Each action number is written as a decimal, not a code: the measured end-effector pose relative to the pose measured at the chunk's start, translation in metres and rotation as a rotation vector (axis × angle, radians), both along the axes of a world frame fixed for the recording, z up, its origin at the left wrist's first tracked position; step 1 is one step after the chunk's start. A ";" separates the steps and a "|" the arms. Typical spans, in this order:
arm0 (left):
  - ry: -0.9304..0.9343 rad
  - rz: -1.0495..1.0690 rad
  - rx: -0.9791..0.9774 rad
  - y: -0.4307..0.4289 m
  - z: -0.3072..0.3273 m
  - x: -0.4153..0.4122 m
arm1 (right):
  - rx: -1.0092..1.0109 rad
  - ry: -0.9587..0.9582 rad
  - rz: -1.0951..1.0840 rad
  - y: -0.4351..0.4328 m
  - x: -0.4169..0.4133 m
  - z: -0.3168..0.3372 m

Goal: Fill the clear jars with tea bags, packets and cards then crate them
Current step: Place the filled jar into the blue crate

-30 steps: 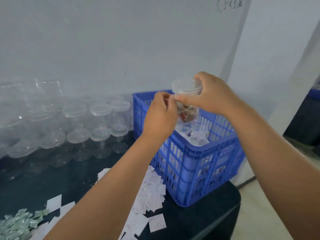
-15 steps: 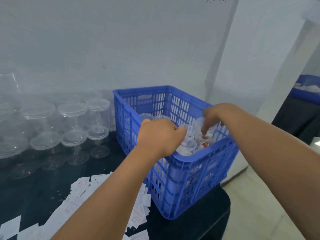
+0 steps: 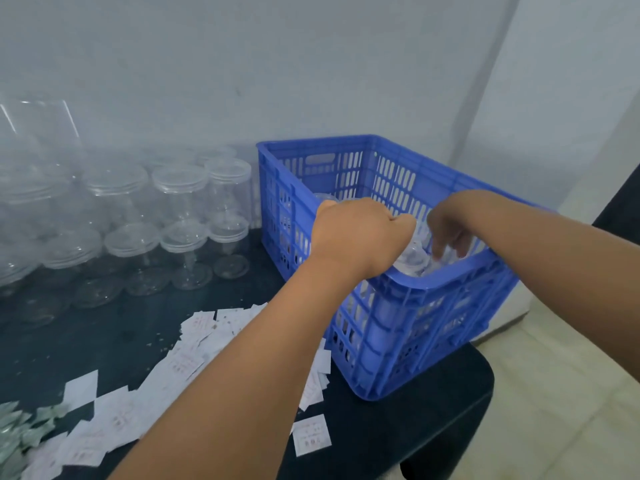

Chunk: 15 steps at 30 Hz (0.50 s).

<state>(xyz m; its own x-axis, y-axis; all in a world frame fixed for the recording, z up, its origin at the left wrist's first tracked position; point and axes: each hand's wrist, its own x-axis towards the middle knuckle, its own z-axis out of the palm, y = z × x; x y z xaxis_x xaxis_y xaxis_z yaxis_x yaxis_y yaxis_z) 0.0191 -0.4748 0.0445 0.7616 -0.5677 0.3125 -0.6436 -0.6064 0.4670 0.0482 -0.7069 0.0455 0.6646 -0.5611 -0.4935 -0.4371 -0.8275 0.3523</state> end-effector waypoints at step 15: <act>0.089 -0.129 -0.436 0.023 -0.006 -0.013 | 0.024 -0.946 0.499 0.095 -0.041 0.081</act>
<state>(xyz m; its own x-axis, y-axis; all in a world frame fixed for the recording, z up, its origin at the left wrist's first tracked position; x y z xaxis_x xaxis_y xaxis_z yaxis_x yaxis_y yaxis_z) 0.0065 -0.4520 0.0387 0.7280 -0.4895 0.4800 -0.6469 -0.2589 0.7172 0.0075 -0.6115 0.1268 0.9346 -0.1170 0.3358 -0.1344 -0.9905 0.0290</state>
